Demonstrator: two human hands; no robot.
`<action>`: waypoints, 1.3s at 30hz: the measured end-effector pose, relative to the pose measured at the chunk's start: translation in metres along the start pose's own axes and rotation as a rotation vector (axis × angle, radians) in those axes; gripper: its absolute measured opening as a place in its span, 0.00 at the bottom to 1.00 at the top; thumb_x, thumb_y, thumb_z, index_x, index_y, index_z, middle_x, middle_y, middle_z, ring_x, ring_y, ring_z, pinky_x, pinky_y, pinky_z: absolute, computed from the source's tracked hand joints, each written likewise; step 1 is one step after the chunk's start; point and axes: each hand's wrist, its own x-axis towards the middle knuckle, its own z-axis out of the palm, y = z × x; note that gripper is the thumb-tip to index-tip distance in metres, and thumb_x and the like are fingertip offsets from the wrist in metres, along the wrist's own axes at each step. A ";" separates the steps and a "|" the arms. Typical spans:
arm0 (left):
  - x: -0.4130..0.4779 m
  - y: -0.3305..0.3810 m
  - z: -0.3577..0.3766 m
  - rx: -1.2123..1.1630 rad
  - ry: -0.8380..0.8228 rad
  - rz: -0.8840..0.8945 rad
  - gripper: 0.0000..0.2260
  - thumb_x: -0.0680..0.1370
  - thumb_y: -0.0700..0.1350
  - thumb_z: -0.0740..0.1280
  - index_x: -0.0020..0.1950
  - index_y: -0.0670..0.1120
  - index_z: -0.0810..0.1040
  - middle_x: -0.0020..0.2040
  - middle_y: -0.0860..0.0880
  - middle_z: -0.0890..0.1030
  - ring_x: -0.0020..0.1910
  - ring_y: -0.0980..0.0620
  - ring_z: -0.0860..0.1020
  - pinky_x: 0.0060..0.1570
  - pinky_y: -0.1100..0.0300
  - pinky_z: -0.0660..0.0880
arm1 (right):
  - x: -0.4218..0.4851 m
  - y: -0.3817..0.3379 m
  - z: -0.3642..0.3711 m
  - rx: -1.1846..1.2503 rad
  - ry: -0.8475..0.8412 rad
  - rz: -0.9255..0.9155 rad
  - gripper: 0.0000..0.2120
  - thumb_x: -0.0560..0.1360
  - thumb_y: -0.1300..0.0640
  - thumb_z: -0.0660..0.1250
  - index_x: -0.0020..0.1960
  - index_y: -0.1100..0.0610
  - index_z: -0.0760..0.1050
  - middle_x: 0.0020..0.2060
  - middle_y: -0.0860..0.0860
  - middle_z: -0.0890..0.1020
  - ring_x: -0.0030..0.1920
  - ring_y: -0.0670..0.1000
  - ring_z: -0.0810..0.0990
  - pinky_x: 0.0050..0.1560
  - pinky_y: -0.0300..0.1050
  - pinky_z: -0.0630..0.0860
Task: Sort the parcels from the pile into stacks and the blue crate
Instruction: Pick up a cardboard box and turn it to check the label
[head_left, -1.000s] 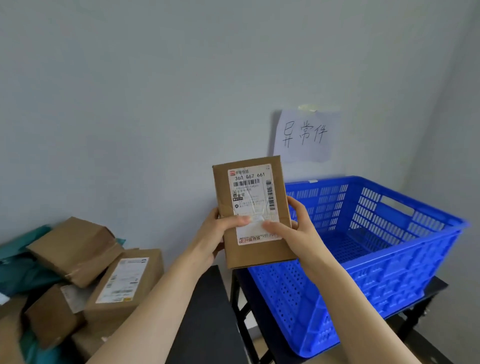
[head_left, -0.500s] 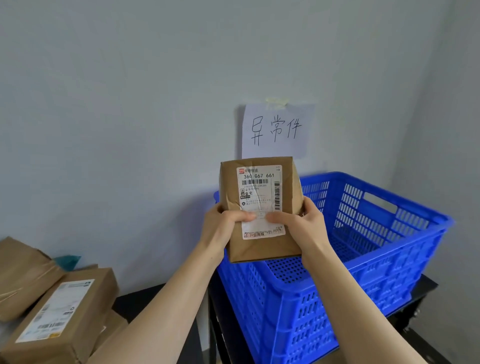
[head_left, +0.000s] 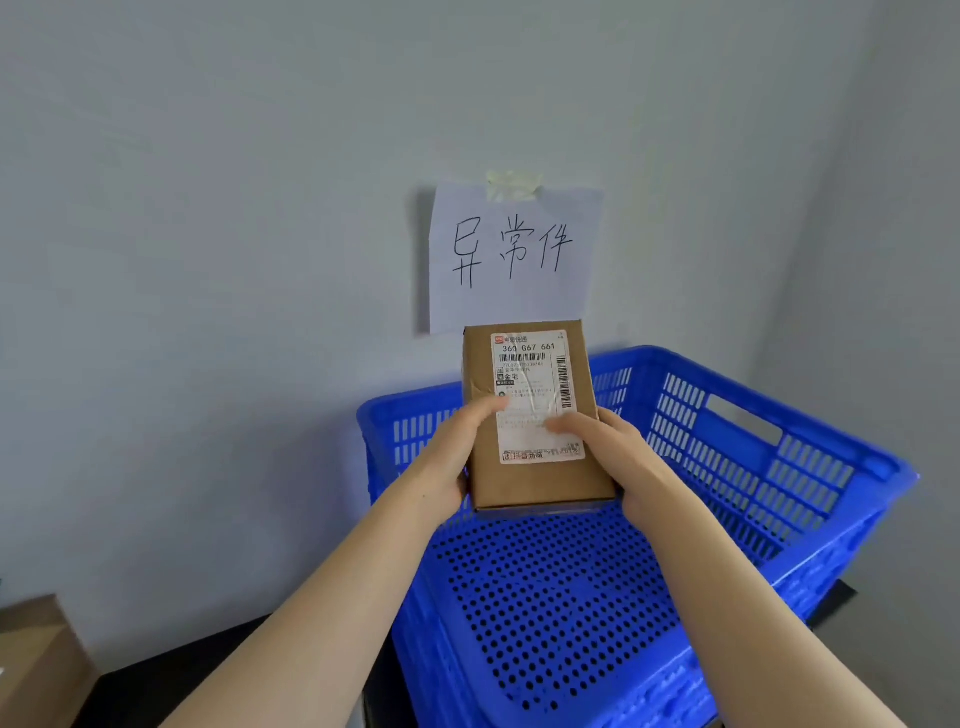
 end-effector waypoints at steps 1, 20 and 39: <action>0.005 0.000 0.001 -0.012 0.020 -0.019 0.08 0.79 0.52 0.63 0.52 0.52 0.80 0.48 0.50 0.85 0.49 0.51 0.82 0.44 0.56 0.78 | 0.008 0.001 -0.003 0.004 -0.013 0.043 0.15 0.72 0.52 0.73 0.57 0.50 0.77 0.47 0.49 0.85 0.49 0.51 0.84 0.47 0.47 0.79; 0.138 -0.074 -0.028 0.773 0.445 -0.537 0.20 0.82 0.38 0.57 0.74 0.37 0.63 0.72 0.39 0.68 0.70 0.41 0.68 0.67 0.51 0.67 | 0.168 0.104 0.026 -0.321 -0.538 0.715 0.20 0.73 0.66 0.67 0.63 0.57 0.71 0.57 0.59 0.78 0.57 0.62 0.77 0.61 0.68 0.71; 0.171 -0.149 -0.059 0.719 0.652 -0.809 0.11 0.80 0.33 0.58 0.62 0.38 0.72 0.66 0.42 0.74 0.60 0.46 0.75 0.45 0.63 0.67 | 0.198 0.165 0.061 -0.186 -0.625 0.668 0.15 0.78 0.72 0.58 0.51 0.53 0.74 0.44 0.50 0.81 0.48 0.52 0.79 0.58 0.50 0.77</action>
